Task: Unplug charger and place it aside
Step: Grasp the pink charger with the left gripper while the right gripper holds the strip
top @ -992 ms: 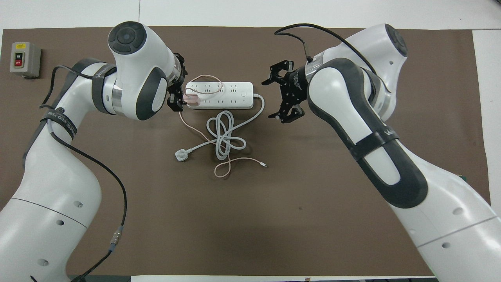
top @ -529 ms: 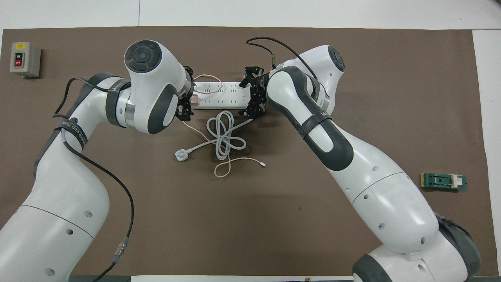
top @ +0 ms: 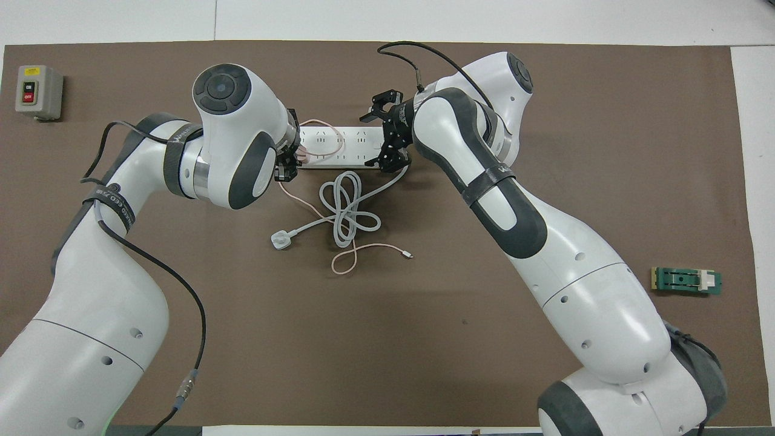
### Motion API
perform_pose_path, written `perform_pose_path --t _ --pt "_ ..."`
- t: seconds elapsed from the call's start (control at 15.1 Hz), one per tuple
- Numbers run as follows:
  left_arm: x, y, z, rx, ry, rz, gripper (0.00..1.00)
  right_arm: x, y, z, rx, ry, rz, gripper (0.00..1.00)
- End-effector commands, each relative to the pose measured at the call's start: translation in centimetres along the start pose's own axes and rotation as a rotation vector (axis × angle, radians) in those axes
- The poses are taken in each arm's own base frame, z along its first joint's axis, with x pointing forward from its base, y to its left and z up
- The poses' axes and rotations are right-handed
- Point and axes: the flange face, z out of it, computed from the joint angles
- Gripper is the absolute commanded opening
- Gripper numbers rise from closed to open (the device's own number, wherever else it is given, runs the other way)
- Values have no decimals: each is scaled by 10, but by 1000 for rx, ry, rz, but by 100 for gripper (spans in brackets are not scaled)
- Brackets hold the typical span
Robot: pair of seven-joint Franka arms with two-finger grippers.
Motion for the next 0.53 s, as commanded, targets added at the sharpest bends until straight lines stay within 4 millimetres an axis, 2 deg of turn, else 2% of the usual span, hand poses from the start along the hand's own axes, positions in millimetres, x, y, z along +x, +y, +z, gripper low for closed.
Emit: perform_pose_path --t 0.0,0.13,0.26,0.46 --pt "3 -8 -7 0 39 18 0 6 -6 9 21 32 -16 100" --pt "3 -8 -11 11 53 28 0 1 0 23 12 38 -33 100" --pt "4 -5 -17 15 56 27 0 7 -1 22 11 38 -38 100" --pt "4 -5 -16 15 56 27 0 9 2 27 8 41 -46 100"
